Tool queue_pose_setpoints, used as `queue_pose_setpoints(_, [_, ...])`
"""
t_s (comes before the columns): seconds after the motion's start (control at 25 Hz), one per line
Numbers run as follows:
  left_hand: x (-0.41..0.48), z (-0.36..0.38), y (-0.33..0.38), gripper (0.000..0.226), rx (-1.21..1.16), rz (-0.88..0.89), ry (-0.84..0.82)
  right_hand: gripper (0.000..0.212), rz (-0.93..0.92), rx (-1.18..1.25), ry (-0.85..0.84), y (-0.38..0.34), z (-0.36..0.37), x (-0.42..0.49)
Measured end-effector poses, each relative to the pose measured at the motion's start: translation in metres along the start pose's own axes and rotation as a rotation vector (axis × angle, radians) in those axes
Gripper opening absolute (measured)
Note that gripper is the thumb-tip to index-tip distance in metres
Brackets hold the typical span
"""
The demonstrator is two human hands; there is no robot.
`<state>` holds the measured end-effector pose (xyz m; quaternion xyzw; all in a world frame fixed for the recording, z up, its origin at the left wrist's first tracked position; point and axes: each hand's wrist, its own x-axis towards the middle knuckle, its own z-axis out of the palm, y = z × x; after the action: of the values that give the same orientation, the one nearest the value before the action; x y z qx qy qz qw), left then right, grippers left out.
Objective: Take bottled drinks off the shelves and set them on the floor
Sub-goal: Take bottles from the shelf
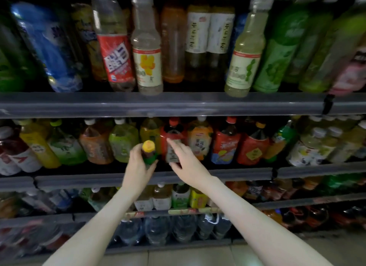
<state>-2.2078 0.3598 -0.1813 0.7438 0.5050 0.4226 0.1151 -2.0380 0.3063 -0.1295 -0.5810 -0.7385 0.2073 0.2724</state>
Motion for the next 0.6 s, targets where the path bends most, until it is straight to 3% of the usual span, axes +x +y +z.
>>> queue_pose_setpoints(0.12, [-0.029, 0.001, 0.06, 0.071, -0.047, 0.069, 0.166, 0.07, 0.009, 0.069, 0.014, 0.024, -0.044, -0.052])
queue_pose_setpoints(0.2, [-0.046, 0.006, 0.114, 0.071, -0.063, 0.169, 0.169, 0.073, 0.008, 0.099, -0.006, 0.046, -0.066, -0.085])
queue_pose_setpoints(0.28, [-0.06, 0.02, 0.174, 0.07, -0.152, 0.186, 0.043, 0.079, -0.008, 0.135, -0.011, 0.062, -0.086, -0.116])
queue_pose_setpoints(0.44, [-0.087, 0.075, 0.261, 0.073, -0.303, -0.063, -0.335, 0.062, 0.102, 0.327, 0.049, 0.102, -0.13, -0.171])
queue_pose_setpoints(0.6, [-0.078, 0.145, 0.303, 0.075, -0.322, 0.072, -0.66, 0.064, 0.295, 0.298, 0.159, 0.172, -0.167, -0.216])
